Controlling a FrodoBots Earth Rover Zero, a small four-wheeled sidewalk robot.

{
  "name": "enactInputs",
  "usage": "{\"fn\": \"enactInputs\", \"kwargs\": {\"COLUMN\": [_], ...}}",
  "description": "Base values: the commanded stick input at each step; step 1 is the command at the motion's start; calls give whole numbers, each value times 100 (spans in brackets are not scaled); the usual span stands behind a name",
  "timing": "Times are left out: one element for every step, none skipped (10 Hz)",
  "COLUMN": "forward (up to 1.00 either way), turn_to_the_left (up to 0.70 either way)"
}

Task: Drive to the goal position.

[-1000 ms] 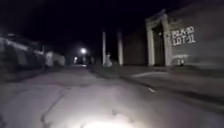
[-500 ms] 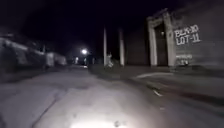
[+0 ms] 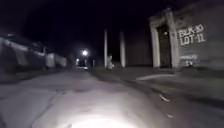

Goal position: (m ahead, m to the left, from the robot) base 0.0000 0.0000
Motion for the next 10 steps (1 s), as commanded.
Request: {"fn": "enactInputs", "kwargs": {"forward": [50,50,50,50,50,50,50,50,50,50], "turn_to_the_left": [0,0,0,0,0,0,0,0,0,0]}}
